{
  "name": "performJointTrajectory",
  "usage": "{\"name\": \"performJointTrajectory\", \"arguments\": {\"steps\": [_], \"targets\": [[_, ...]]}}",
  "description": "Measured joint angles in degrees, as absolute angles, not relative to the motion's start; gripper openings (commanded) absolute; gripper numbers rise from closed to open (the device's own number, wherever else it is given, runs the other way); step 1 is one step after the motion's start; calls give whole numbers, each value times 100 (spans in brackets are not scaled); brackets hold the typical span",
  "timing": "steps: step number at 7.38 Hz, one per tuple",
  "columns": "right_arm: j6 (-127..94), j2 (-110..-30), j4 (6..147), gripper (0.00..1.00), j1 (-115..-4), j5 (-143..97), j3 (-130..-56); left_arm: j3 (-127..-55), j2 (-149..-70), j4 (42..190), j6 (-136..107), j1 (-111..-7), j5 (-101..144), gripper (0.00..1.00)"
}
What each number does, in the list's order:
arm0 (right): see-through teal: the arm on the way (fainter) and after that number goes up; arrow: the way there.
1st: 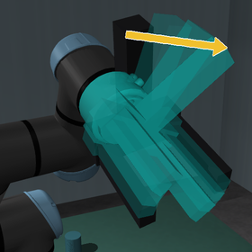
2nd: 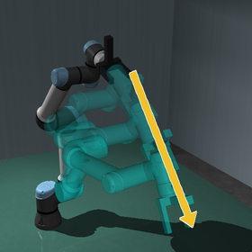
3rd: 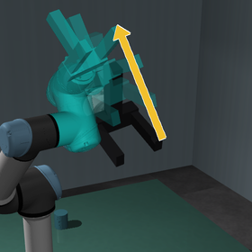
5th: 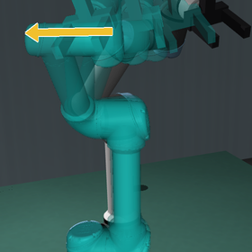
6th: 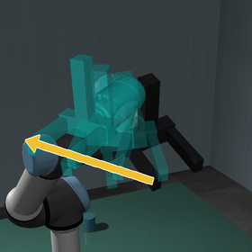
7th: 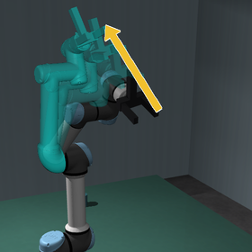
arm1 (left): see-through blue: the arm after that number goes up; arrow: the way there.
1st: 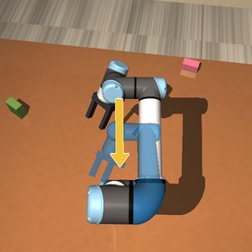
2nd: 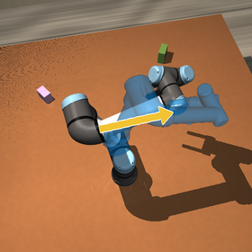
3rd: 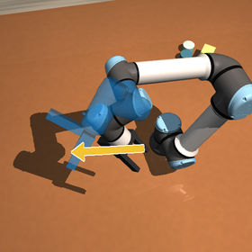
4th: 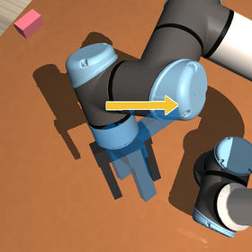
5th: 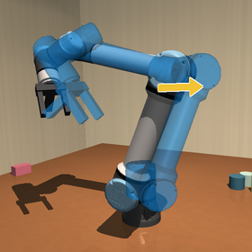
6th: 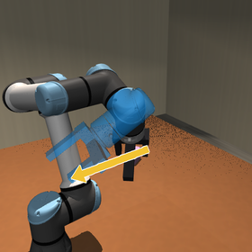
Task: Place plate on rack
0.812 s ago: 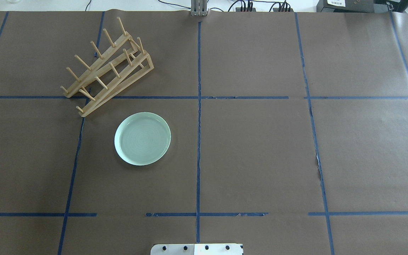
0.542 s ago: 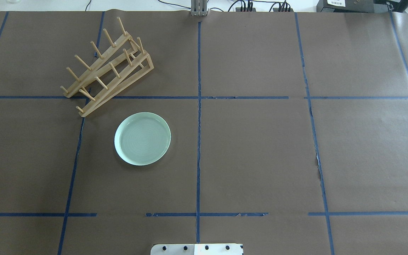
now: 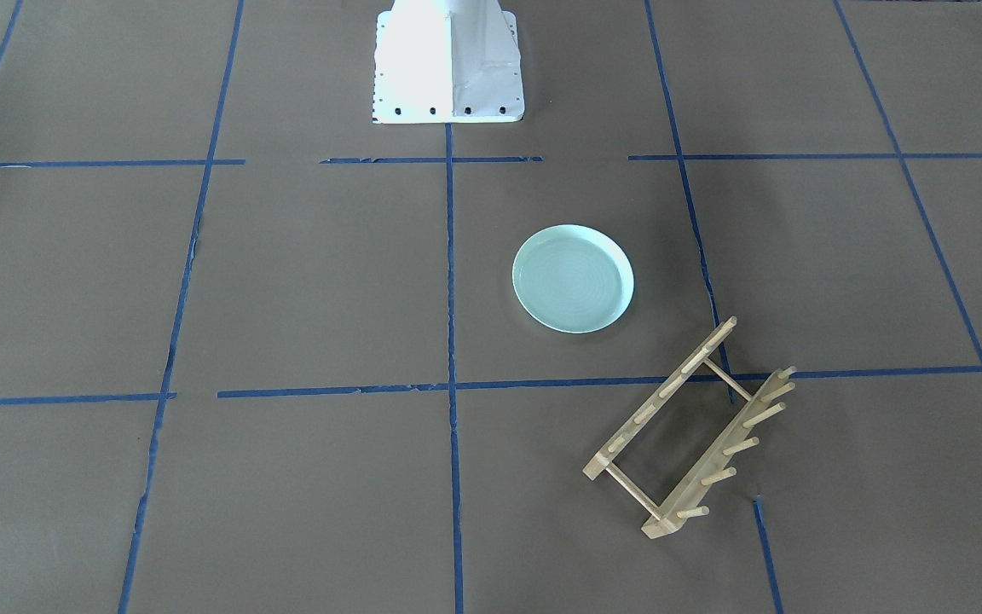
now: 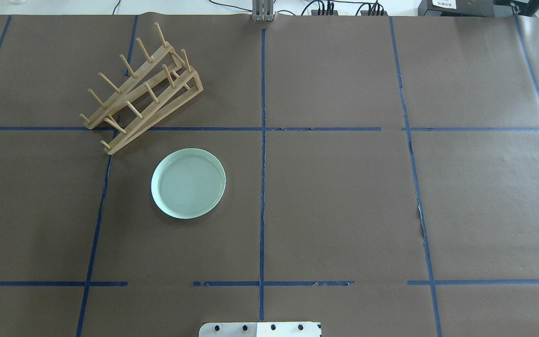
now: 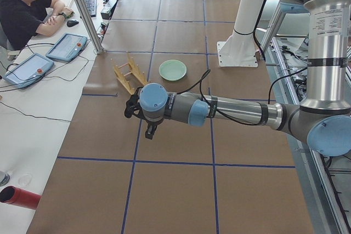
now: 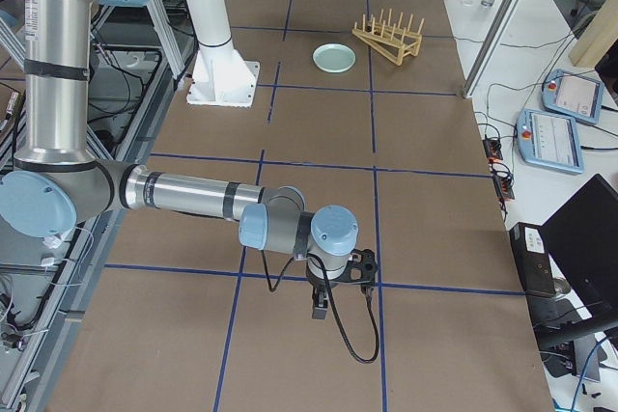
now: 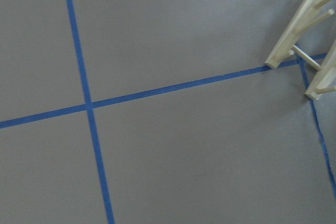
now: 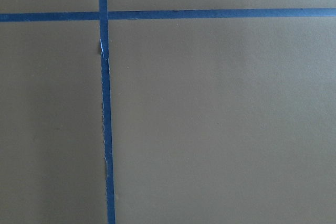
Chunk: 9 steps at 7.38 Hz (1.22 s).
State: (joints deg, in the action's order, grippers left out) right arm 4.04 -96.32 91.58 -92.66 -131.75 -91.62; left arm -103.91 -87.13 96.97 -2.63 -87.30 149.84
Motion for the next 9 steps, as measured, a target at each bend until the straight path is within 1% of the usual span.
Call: {"name": "performJointTrajectory", "arguments": {"steps": [2, 4, 5, 6, 7, 8, 9], "targets": [[404, -9633, 9158, 100, -9271, -13175, -9161, -10866, -9367, 9710, -2282, -7845, 14365, 100], [404, -9633, 9158, 100, -9269, -13175, -9162, -10938, -10425, 9565, -4681, -6848, 13827, 100], [404, -9633, 9158, 100, -9270, -13175, -9164, -10907, -11008, 9242, -5648, -6370, 13612, 100], [404, -9633, 9158, 100, -9270, -13175, -9166, -10772, -11644, 8767, -6371, -5942, 13419, 100], [404, -9632, 9158, 100, -9269, -13175, -9166, -10440, -12322, 8338, -6949, -5556, 13194, 100], [404, -9633, 9158, 100, -9270, -13175, -9167, -10035, -12823, 8114, -7411, -5161, 12845, 100], [403, -9633, 9158, 100, -9271, -13175, -9167, -9661, -13120, 8027, -7749, -4765, 12449, 100]]}}
